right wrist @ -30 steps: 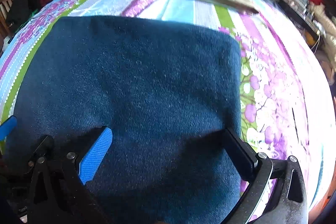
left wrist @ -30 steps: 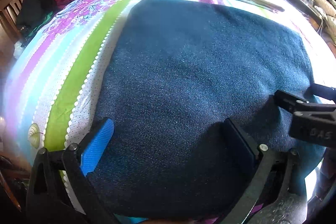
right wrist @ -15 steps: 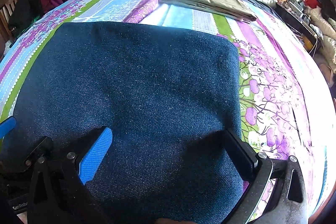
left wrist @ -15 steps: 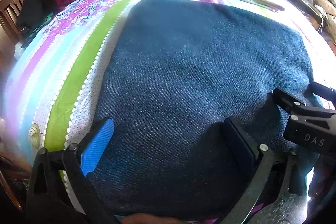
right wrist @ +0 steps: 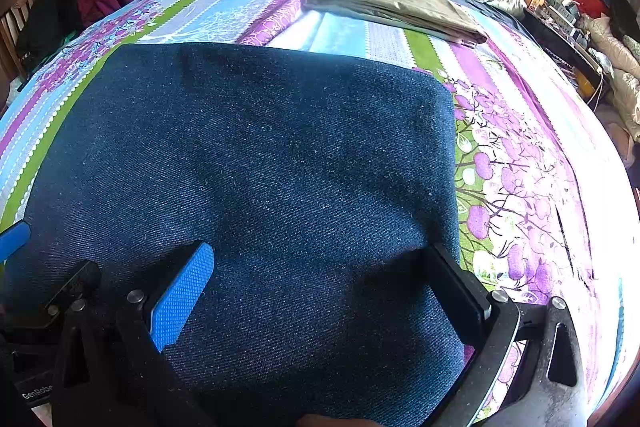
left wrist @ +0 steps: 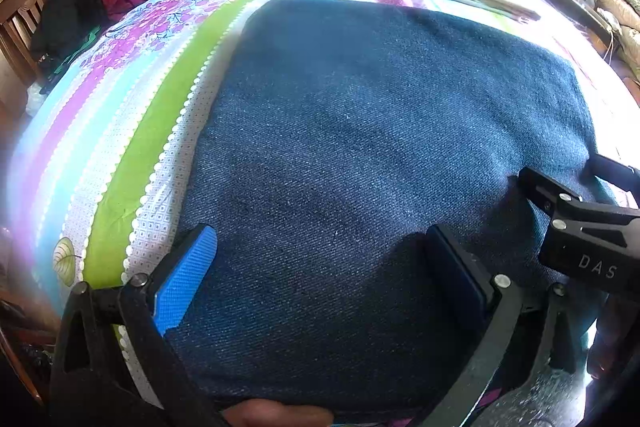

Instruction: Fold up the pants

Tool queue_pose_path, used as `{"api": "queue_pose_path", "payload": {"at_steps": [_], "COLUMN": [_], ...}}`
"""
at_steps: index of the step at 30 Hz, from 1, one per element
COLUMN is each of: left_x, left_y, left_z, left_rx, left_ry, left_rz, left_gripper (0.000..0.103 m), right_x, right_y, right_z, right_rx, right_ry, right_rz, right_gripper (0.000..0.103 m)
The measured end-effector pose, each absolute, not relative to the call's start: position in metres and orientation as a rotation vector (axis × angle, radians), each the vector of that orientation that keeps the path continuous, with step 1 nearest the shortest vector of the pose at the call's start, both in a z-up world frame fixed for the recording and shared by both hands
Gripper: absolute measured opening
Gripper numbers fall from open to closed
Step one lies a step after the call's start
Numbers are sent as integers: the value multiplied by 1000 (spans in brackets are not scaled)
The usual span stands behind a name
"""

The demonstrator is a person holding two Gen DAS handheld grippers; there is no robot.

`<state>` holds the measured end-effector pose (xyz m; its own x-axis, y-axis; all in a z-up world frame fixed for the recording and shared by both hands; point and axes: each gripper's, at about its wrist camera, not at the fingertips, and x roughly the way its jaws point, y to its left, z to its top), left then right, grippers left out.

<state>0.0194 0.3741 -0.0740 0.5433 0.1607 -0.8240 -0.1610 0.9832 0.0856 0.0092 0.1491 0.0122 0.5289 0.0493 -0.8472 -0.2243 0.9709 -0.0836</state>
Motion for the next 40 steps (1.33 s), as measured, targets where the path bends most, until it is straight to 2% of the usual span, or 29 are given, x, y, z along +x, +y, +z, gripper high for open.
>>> {"api": "queue_pose_path", "payload": {"at_steps": [19, 40], "left_x": [22, 20], "left_y": [374, 369], "left_z": [-74, -79], "left_rx": [-2, 53], "left_ry": [976, 875], "left_rz": [187, 183], "left_gripper": [103, 103], "right_x": [5, -6], "right_y": [147, 142], "right_z": [12, 9], "right_rx": [-192, -191], "right_ry": [990, 910], "right_rz": [170, 176], "right_gripper": [103, 103]}}
